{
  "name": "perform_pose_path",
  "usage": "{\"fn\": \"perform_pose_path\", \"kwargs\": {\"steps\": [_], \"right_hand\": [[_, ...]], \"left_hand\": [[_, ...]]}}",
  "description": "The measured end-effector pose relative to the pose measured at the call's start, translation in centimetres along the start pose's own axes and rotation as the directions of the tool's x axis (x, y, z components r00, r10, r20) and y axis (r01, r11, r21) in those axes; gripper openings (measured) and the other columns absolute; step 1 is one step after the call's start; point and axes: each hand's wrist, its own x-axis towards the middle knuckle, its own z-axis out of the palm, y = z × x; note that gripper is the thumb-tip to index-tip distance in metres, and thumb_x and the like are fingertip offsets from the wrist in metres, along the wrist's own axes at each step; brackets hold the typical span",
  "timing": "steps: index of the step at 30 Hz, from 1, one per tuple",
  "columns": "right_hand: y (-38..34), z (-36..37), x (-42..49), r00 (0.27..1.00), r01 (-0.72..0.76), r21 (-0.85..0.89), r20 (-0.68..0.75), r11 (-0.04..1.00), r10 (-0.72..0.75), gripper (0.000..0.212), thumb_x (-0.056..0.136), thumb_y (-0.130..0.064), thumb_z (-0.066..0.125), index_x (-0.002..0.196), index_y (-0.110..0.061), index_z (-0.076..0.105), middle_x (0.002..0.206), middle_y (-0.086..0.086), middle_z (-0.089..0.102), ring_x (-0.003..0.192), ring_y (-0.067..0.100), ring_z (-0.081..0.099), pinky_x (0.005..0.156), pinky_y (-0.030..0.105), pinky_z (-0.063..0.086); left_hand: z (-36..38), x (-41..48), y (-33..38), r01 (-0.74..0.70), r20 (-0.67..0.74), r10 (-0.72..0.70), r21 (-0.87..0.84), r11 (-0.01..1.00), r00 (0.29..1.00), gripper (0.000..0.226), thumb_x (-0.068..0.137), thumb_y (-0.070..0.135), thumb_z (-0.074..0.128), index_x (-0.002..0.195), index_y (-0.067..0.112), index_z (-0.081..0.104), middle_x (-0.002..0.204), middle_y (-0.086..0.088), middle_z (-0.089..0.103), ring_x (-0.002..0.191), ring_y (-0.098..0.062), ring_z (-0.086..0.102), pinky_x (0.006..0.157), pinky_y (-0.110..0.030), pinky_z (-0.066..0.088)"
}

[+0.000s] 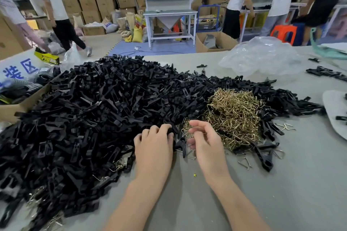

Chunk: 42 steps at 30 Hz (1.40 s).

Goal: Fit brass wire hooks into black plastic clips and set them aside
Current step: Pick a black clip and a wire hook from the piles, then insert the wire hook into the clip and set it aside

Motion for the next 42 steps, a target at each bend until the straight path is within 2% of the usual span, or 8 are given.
{"fn": "perform_pose_path", "kwargs": {"steps": [9,16,20,24,27,32,36,42], "right_hand": [[0.1,0.0,0.0,1.0,0.001,-0.004,0.004,1.0,-0.001,0.038,0.1,-0.011,0.047,0.098,-0.043,0.067,0.094,-0.016,0.069,0.076,0.002,0.066,0.076,0.029,0.053],[-0.4,-0.1,0.0,1.0,0.003,0.048,0.004,0.999,-0.004,0.035,0.102,-0.011,0.047,0.103,-0.039,0.068,0.095,-0.015,0.07,0.076,0.002,0.067,0.075,0.028,0.054],[-0.9,0.0,0.0,0.994,0.024,0.117,0.104,0.993,-0.036,0.025,0.104,-0.021,0.052,0.115,-0.039,0.066,0.106,-0.014,0.073,0.091,0.006,0.071,0.076,0.023,0.057],[-1.2,-0.4,-0.3,0.965,0.022,0.163,0.253,0.986,-0.064,0.026,0.102,-0.017,0.058,0.12,-0.029,0.071,0.103,0.0,0.076,0.089,0.013,0.072,0.073,0.021,0.056],[-1.1,-0.5,-0.1,0.966,-0.038,0.247,0.258,0.968,-0.028,0.03,0.096,-0.005,0.065,0.115,-0.026,0.073,0.101,0.0,0.076,0.084,0.013,0.073,0.073,0.018,0.055],[-0.8,-0.4,0.7,0.959,-0.193,0.395,0.268,0.898,0.088,0.034,0.099,0.0,0.057,0.122,-0.022,0.068,0.094,0.005,0.077,0.088,0.022,0.075,0.079,0.022,0.058],[-0.8,-0.6,1.1,0.957,-0.225,0.482,0.274,0.847,0.098,0.04,0.102,0.0,0.051,0.122,-0.03,0.07,0.092,0.012,0.075,0.087,0.025,0.074,0.081,0.029,0.059],[-0.5,-0.7,1.3,0.952,-0.243,0.447,0.282,0.861,0.122,0.032,0.101,-0.001,0.053,0.123,-0.018,0.07,0.103,0.009,0.077,0.098,0.026,0.074,0.08,0.026,0.059]], "left_hand": [[0.2,-0.1,1.2,-0.063,0.058,0.057,0.11,0.992,0.997,0.033,0.102,0.024,0.043,0.131,0.037,0.054,0.12,0.01,0.064,0.119,-0.019,0.048,0.096,-0.038,0.033],[-0.7,-0.4,0.6,-0.12,-0.165,0.089,-0.186,0.975,0.982,0.022,0.1,0.026,0.056,0.117,0.03,0.07,0.106,0.006,0.068,0.104,-0.022,0.055,0.095,-0.035,0.035],[-1.4,-0.5,0.4,-0.113,-0.138,0.037,-0.596,0.795,0.99,0.022,0.101,0.029,0.054,0.115,0.04,0.066,0.104,0.024,0.063,0.106,-0.003,0.048,0.09,-0.018,0.038],[-2.0,-0.9,0.5,-0.024,-0.034,-0.005,-0.785,0.619,0.999,0.022,0.099,0.027,0.056,0.104,0.045,0.068,0.104,0.026,0.068,0.107,0.003,0.058,0.085,-0.01,0.043],[-2.2,-1.0,0.5,0.028,0.01,-0.035,-0.829,0.558,0.999,0.02,0.1,0.028,0.057,0.108,0.042,0.068,0.104,0.02,0.07,0.102,-0.001,0.063,0.085,-0.02,0.049],[-2.7,-1.1,1.2,0.077,0.025,-0.15,-0.932,0.354,0.988,0.011,0.103,0.025,0.052,0.108,0.032,0.058,0.098,0.014,0.073,0.091,-0.004,0.069,0.077,-0.013,0.049],[-2.8,-0.5,0.9,0.146,0.102,-0.229,-0.973,0.182,0.968,0.009,0.103,0.022,0.051,0.108,0.017,0.056,0.096,0.002,0.076,0.093,-0.015,0.072,0.084,-0.033,0.055],[-2.8,-0.2,0.7,0.27,0.257,-0.173,-0.961,0.061,0.951,0.016,0.101,0.028,0.056,0.113,0.02,0.064,0.098,0.0,0.077,0.084,-0.017,0.072,0.061,-0.022,0.056]]}}
